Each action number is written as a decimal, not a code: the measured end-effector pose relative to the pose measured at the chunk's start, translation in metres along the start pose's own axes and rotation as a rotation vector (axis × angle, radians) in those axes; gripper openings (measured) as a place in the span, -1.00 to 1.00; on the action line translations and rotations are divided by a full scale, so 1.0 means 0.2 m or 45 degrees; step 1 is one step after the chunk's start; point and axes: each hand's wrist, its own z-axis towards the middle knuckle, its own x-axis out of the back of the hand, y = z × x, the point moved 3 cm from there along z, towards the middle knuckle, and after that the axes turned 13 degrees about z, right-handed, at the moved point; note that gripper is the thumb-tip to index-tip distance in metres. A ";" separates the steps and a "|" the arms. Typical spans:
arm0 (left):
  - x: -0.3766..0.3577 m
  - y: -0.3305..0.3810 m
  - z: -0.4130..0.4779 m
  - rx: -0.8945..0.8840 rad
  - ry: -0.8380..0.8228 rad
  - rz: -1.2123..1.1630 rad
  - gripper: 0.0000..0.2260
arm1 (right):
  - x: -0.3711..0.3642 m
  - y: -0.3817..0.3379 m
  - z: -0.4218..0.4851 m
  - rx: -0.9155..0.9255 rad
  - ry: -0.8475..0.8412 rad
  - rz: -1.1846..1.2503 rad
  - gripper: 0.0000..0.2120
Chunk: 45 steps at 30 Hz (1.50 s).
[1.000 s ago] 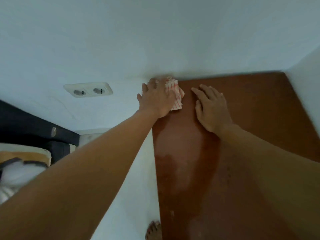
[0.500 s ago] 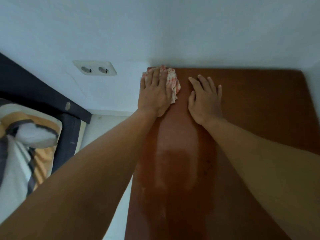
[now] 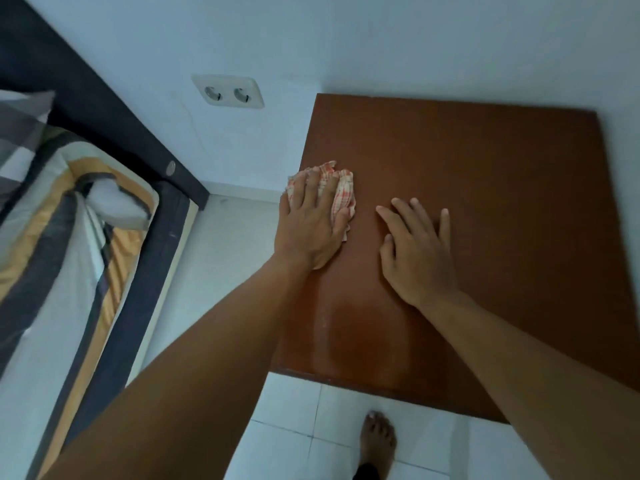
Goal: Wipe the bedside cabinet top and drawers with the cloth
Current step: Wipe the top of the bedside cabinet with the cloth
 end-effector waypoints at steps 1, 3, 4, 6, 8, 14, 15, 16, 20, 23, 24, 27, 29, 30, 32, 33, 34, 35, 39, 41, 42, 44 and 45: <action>0.00 0.00 -0.06 0.001 -0.006 0.000 -0.39 | -0.01 -0.02 -0.06 0.012 -0.004 -0.020 -0.52; -0.02 0.00 -0.20 -0.001 0.000 0.000 -0.40 | -0.02 -0.06 -0.15 0.014 -0.003 -0.046 -0.51; -0.03 0.00 -0.26 -0.005 0.008 0.000 -0.40 | -0.03 -0.07 -0.18 0.001 -0.009 -0.046 -0.51; -0.04 0.00 -0.41 -0.013 0.021 -0.009 -0.42 | -0.03 -0.11 -0.25 -0.016 -0.021 -0.048 -0.50; -0.06 -0.01 -0.56 -0.017 0.039 -0.005 -0.43 | -0.03 -0.14 -0.32 -0.013 -0.028 -0.068 -0.49; -0.09 -0.01 -1.08 -0.052 0.077 0.018 -0.48 | 0.01 -0.24 -0.58 -0.048 -0.033 -0.095 -0.51; -0.08 -0.02 -1.15 -0.044 0.082 0.026 -0.50 | 0.02 -0.26 -0.62 -0.050 -0.032 -0.101 -0.51; -0.07 -0.03 -1.21 -0.023 0.079 0.032 -0.51 | 0.03 -0.27 -0.65 -0.049 -0.037 -0.104 -0.52; -0.17 -0.07 -1.45 -0.152 -0.045 0.214 -0.52 | 0.06 -0.33 -0.77 -0.026 -0.059 -0.104 -0.52; -0.19 -0.14 -1.70 -0.413 -0.027 0.192 -0.50 | 0.09 -0.33 -0.81 -0.020 -0.059 -0.117 -0.52; -0.20 -0.19 -1.77 -0.377 -0.079 0.174 -0.40 | 0.10 -0.33 -0.80 -0.019 -0.058 -0.121 -0.52; -0.15 -0.35 -1.78 -0.098 -0.116 0.144 -0.44 | 0.12 -0.30 -0.77 -0.025 -0.074 -0.137 -0.52; -0.07 -0.39 -1.64 -0.008 0.003 0.083 -0.63 | 0.14 -0.27 -0.71 -0.018 -0.088 -0.152 -0.52; -0.01 -0.38 -1.55 0.009 0.062 0.053 -0.62 | 0.15 -0.26 -0.68 -0.017 -0.094 -0.155 -0.52; 0.12 -0.33 -1.32 0.013 0.151 0.010 -0.55 | 0.17 -0.22 -0.57 -0.018 -0.110 -0.152 -0.52; 0.18 -0.30 -1.19 0.015 0.172 -0.006 -0.54 | 0.18 -0.21 -0.51 -0.016 -0.118 -0.148 -0.52; 0.21 -0.27 -1.05 0.018 0.178 -0.016 -0.53 | 0.19 -0.19 -0.44 -0.014 -0.119 -0.144 -0.52; 0.23 -0.25 -0.90 0.013 0.198 -0.025 -0.53 | 0.20 -0.17 -0.35 -0.011 -0.116 -0.137 -0.52; 0.28 -0.15 -0.28 -0.054 0.299 -0.048 -0.55 | 0.21 -0.08 0.02 -0.006 -0.083 -0.104 -0.52; 0.31 -0.10 -0.01 -0.054 0.318 -0.081 -0.58 | 0.20 -0.03 0.21 -0.014 -0.067 -0.083 -0.52; 0.32 -0.08 0.11 -0.054 0.338 -0.092 -0.59 | 0.19 0.00 0.29 -0.022 -0.058 -0.075 -0.52; 0.34 -0.04 0.31 -0.047 0.362 -0.119 -0.61 | 0.17 0.06 0.46 -0.038 -0.034 -0.058 -0.53; 0.34 -0.02 0.40 -0.044 0.354 -0.129 -0.62 | 0.15 0.08 0.53 -0.043 -0.015 -0.047 -0.53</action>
